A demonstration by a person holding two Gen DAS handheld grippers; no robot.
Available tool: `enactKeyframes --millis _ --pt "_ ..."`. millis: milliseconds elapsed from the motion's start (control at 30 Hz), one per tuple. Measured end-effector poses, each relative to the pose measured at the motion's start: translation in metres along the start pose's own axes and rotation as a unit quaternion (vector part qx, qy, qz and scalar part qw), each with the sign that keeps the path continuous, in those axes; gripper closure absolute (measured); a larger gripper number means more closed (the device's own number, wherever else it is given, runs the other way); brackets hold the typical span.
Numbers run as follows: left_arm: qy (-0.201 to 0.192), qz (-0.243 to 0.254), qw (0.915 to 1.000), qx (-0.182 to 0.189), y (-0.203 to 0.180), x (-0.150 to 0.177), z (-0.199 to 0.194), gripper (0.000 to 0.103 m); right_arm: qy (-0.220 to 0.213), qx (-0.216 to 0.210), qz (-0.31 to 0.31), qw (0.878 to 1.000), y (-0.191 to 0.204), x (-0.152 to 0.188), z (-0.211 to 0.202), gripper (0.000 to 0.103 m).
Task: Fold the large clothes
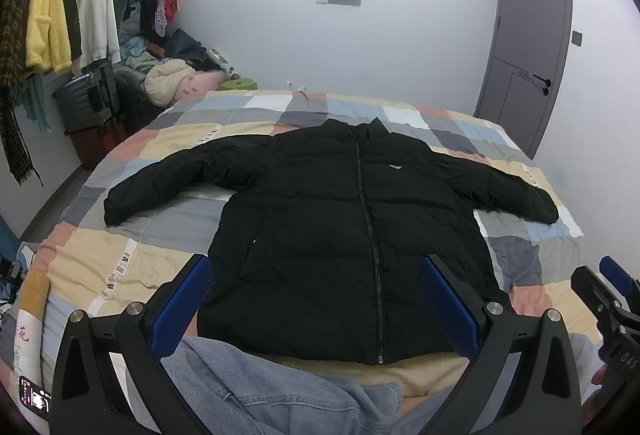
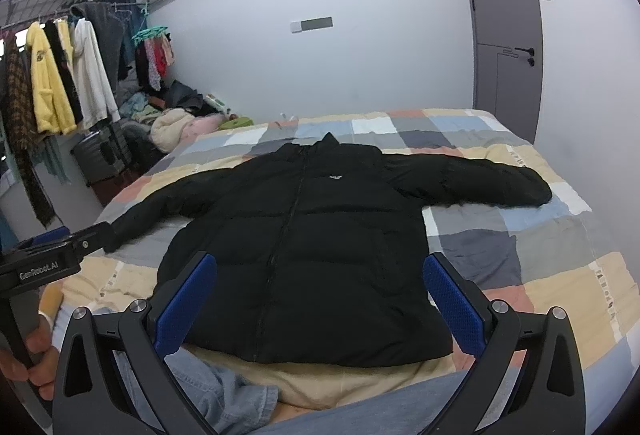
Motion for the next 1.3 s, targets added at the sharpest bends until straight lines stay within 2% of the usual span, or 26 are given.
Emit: enactKeyframes --millis 833,1300 --pt "0.002 0.003 1.0000 -0.004 -0.002 0.001 0.004 0.000 0.012 -0.004 0.000 1.000 0.002 0.001 0.006 0.000" --pt "0.015 -0.005 0.9998 0.009 0.003 -0.001 0.010 0.000 0.013 0.002 0.007 1.000 -0.009 0.001 0.008 0.000"
Point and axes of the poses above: each gripper's, at about its wrist camera, not at the fingertips, and z roughly the way its jaws point, y to its left, x to its underside, the point moved 3 cm from there along z, roughly the way its jaws point, and after that the axes turned 12 degrees about y, right-handed, at the moved point
